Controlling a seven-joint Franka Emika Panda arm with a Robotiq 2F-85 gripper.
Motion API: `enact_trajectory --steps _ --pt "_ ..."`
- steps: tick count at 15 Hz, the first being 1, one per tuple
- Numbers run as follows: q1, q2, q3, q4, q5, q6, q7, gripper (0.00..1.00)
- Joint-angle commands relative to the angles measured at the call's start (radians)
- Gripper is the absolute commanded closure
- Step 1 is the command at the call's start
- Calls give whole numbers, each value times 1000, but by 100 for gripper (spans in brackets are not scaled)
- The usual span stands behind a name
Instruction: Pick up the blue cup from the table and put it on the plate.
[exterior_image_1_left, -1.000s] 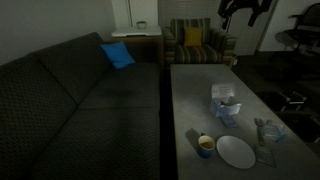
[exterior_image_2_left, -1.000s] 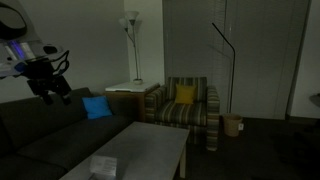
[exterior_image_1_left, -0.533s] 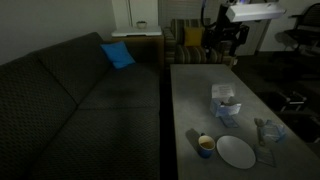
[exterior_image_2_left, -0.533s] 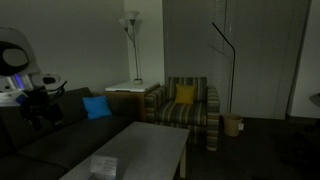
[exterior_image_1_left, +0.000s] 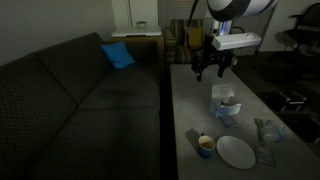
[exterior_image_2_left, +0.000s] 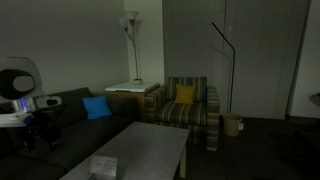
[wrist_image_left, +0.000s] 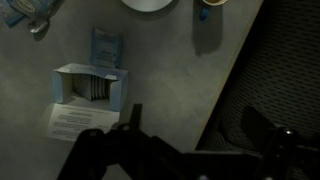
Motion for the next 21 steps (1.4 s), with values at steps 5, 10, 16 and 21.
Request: enact_trajectory --steps 5,10,16,21 --pt "2 16 -5 13 22 49 -10 0" --pt "-24 96 22 89 41 55 -78 0" --pt "-22 206 36 216 41 18 -145 0" --pt "-1 308 49 349 40 -98 -182 0"
